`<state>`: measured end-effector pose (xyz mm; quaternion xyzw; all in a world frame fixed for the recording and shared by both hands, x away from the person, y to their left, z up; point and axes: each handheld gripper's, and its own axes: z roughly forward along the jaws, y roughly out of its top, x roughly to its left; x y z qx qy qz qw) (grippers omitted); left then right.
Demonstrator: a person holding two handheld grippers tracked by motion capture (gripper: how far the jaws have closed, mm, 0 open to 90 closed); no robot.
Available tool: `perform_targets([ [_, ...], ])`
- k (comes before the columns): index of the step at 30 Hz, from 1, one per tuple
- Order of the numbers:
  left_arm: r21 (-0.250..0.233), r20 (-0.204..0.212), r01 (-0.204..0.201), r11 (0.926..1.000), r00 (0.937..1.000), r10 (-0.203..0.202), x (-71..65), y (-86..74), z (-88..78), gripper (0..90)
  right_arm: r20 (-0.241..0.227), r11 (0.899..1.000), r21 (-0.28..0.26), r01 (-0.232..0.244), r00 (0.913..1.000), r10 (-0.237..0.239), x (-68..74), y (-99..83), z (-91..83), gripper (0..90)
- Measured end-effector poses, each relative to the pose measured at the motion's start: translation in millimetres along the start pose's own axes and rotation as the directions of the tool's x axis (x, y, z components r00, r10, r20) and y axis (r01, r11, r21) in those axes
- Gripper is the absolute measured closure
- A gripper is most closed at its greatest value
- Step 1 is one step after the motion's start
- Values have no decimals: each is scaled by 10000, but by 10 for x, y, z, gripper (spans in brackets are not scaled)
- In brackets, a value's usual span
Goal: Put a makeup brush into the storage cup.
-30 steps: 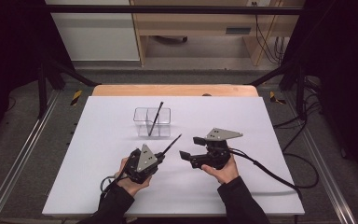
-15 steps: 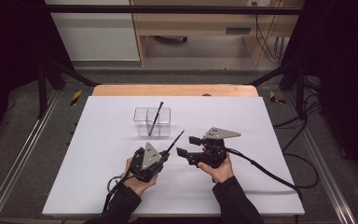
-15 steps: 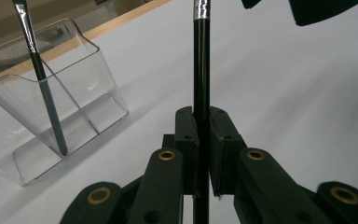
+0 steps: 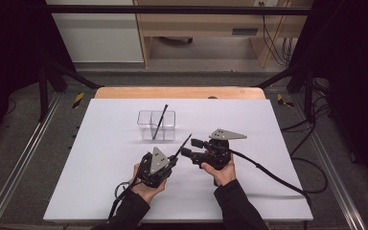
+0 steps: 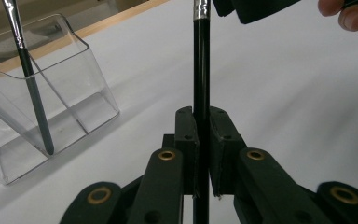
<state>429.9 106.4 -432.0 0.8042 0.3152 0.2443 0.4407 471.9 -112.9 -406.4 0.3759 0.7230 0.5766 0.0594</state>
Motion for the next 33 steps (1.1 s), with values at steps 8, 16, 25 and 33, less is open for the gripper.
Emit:
perform_targets([
  [8, -124, 8, 126, 9998, 9999, -126, -23, 4, -9, 829, -126, 9990, -107, -427, 9990, 426, -11, 2, 29, 497],
  [16, -117, 41, 277, 9995, 9996, -276, -51, 4, -4, 830, -269, 9975, -190, -683, 9973, 678, -17, -8, 56, 579],
  [25, -153, 111, 396, 9991, 9992, -394, -89, 5, -3, 829, -406, 9950, -334, -939, 9949, 925, -16, -7, 68, 651],
  [33, -190, 143, 422, 9989, 9990, -419, -108, 5, -2, 829, -470, 9939, -392, -1034, 9937, 1015, -14, -6, 68, 716],
])
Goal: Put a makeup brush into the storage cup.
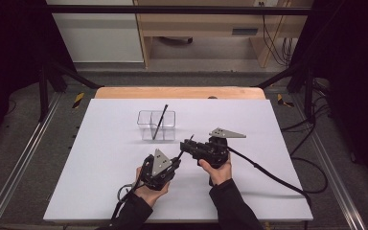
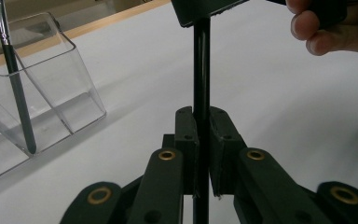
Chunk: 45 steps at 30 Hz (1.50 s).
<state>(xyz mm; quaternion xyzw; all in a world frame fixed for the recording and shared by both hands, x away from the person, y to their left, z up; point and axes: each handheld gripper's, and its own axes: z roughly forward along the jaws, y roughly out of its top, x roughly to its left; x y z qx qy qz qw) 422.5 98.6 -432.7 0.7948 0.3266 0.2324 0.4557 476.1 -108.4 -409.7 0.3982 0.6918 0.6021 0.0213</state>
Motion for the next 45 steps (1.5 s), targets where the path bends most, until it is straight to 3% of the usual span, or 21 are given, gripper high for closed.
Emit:
perform_targets([
  [7, 5, 92, 40, 10000, 9999, -40, -14, -5, 6, 829, -44, 10000, 10, 11, 10000, -11, 8, -3, -8, 782],
  [14, 74, 171, 42, 10000, 9998, -43, -21, -8, 18, 827, -580, 10000, 6, -46, 9983, 46, 31, -8, -23, 831],
  [23, 182, 312, 25, 9998, 9995, -31, -20, -10, 30, 821, -669, 10000, 52, 54, 9978, -51, 40, -14, -33, 836],
  [30, 399, 331, -12, 9992, 9995, -1, 12, 28, 28, 623, -468, 9991, -4, 416, 9980, -415, 41, -5, -51, 836],
  [34, 271, 353, -70, 9996, 9994, 61, 14, 90, 6, 581, -471, 9977, -15, 673, 9966, -673, 56, -15, -44, 836],
  [45, -138, 400, -67, 9999, 9992, 73, -26, 246, -3, 677, -593, 9966, -28, 828, 9948, -828, 85, -28, -48, 836],
])
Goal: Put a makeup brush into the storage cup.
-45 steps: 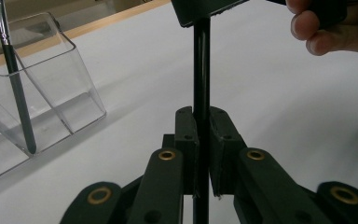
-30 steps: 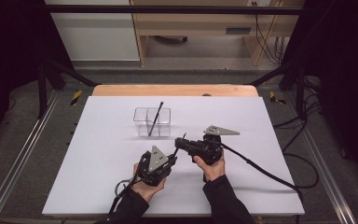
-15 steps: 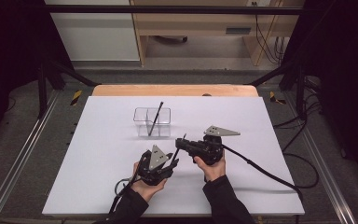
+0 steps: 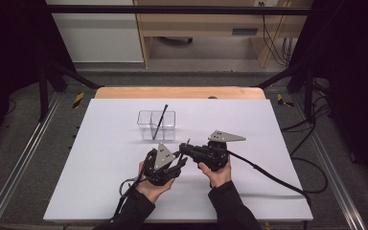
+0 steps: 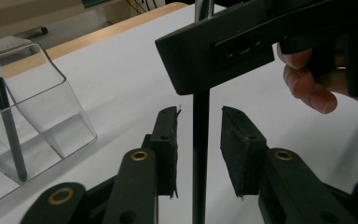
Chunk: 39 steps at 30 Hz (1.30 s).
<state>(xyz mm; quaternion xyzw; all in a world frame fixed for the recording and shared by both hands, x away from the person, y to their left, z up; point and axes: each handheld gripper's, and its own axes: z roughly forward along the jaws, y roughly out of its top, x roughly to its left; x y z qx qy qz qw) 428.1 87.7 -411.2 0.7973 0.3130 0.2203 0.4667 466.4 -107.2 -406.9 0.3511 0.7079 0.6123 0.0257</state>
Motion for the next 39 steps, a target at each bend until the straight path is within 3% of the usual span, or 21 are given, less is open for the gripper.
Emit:
perform_targets([
  [8, -72, -33, 8, 10000, 10000, -8, -17, 13, 13, 816, -68, 10000, 10, 51, 10000, -51, 10, 4, -13, 837],
  [17, -128, 21, 223, 9997, 9997, -223, 1, 13, -3, 827, -43, 10000, -13, 97, 9999, -97, 25, 6, -11, 831],
  [18, -108, 21, 224, 9997, 9997, -224, 3, 14, -4, 827, -17, 9999, -48, 98, 10000, -98, 26, 7, -10, 813],
  [22, -91, -115, 242, 9997, 9996, -243, 24, -4, -22, 828, 244, 9990, -295, 328, 9992, -321, 40, 32, -54, 587],
  [24, -76, -180, 311, 9995, 9993, -313, 54, -13, -32, 828, 325, 9987, -309, 413, 9987, -403, 46, 38, -70, 556],
  [29, -108, -355, 420, 9991, 9985, -423, 138, -35, -77, 828, 705, 9949, -165, 994, 9927, -980, 91, 46, -152, 372],
  [31, -146, -368, 500, 9986, 9980, -505, 175, -42, -105, 827, 769, 9942, -101, 1074, 9913, -1063, 92, 43, -164, 347],
  [38, -384, -421, 767, 9963, 9960, -783, 326, -63, -233, 827, 1441, 9894, 321, 1417, 9789, -1449, 60, 18, -278, 207],
  [39, -427, -452, 837, 9956, 9953, -857, 372, -68, -270, 826, 1807, 9869, 472, 1542, 9704, -1603, 43, 11, -314, 170],
])
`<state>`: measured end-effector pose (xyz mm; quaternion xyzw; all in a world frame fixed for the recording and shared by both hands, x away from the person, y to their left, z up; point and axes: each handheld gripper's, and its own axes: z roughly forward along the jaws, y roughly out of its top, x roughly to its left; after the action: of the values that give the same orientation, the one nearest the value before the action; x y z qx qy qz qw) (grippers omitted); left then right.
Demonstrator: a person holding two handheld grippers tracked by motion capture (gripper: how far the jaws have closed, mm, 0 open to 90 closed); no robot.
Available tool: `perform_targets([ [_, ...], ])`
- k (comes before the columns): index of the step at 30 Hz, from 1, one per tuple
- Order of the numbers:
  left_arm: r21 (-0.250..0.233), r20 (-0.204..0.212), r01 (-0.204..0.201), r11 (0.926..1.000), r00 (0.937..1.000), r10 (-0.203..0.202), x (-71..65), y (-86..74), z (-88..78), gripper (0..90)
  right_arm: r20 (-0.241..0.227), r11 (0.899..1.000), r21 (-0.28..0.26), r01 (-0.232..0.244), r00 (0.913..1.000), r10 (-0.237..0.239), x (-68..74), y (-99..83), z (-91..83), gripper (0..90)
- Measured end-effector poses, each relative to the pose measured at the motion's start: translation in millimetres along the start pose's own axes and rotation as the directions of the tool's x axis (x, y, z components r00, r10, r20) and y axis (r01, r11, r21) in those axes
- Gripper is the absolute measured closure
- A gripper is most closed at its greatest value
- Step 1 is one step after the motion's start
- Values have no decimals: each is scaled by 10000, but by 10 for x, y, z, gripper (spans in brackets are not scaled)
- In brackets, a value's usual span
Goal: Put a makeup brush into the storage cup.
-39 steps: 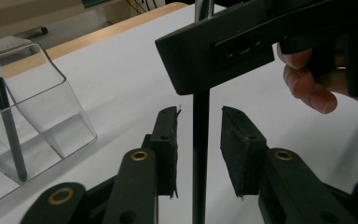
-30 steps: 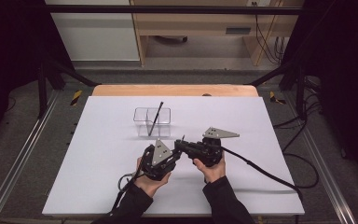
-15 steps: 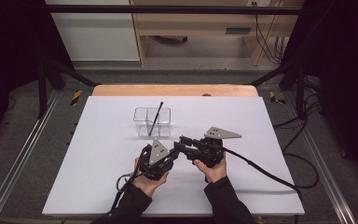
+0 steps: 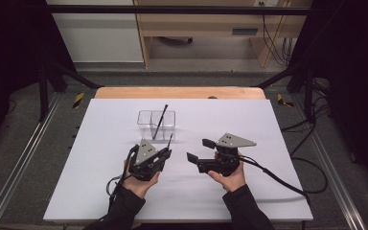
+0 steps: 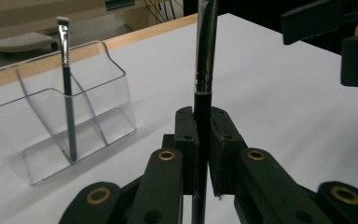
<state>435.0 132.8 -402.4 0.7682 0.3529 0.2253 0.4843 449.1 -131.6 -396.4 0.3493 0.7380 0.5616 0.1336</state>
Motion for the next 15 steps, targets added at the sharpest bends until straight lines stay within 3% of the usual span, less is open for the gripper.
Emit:
perform_targets([
  [10, -251, -170, 305, 9992, 9994, -309, 222, 15, -165, 826, 805, 9999, 149, 3, 9968, -15, -153, -58, -171, 95],
  [15, -435, -152, 565, 9975, 9982, -572, 370, 53, -256, 826, 1387, 9999, 120, -87, 9903, 69, -266, -110, -304, 75],
])
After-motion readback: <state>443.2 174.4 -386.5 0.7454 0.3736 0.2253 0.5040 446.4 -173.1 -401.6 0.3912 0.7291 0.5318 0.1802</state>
